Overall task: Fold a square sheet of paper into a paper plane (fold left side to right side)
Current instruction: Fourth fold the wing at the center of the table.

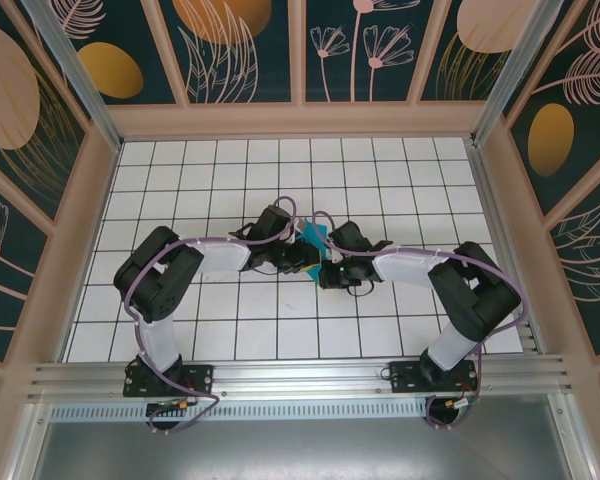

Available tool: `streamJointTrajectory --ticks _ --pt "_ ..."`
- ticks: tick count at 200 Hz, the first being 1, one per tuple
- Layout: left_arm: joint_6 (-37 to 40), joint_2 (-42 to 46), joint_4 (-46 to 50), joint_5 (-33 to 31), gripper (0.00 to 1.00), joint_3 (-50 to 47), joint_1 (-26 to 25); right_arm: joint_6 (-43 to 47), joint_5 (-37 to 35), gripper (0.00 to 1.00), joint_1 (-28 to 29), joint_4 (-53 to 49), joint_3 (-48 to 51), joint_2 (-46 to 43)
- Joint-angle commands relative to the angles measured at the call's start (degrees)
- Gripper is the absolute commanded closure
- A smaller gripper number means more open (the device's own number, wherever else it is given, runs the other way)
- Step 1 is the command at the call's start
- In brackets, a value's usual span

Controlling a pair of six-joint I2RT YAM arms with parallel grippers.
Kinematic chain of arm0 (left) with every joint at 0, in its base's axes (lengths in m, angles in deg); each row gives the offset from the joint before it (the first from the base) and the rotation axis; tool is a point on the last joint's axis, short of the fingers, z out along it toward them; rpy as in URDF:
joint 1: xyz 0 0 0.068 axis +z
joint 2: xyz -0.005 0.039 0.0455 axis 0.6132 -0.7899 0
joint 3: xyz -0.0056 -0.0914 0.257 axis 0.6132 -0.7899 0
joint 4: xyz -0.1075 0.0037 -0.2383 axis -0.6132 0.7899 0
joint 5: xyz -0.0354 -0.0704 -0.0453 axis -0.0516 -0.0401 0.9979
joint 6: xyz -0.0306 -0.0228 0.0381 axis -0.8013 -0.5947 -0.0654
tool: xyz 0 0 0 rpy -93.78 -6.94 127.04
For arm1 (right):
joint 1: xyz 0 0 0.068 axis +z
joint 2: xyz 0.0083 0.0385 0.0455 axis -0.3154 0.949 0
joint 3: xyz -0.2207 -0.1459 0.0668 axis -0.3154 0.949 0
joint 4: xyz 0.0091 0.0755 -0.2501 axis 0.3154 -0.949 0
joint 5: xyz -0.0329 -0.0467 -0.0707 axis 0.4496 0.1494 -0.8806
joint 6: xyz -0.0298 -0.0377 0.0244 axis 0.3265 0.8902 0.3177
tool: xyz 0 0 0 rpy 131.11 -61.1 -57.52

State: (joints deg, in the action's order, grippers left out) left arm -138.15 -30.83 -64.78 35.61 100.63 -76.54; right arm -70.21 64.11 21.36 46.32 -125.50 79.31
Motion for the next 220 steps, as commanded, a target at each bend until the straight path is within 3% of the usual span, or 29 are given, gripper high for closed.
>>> streamJointTrajectory --ticks 1,55,130,220 --pt "-2.22 -1.89 -4.12 1.93 0.76 -0.11 -0.65 0.03 -5.50 0.92 1.18 -7.14 2.62 5.20" --pt "-4.75 -4.96 -7.27 2.07 0.77 0.33 -0.70 0.03 -5.68 0.92 1.56 -7.40 2.22 5.38" --pt "1.55 -9.01 4.79 -7.25 0.79 6.58 -0.72 0.72 -7.10 0.92 2.17 -8.96 2.03 5.40" --pt "5.44 -10.45 9.38 -9.68 0.78 11.05 1.95 1.87 -8.47 0.92 2.78 -10.65 1.25 6.24"
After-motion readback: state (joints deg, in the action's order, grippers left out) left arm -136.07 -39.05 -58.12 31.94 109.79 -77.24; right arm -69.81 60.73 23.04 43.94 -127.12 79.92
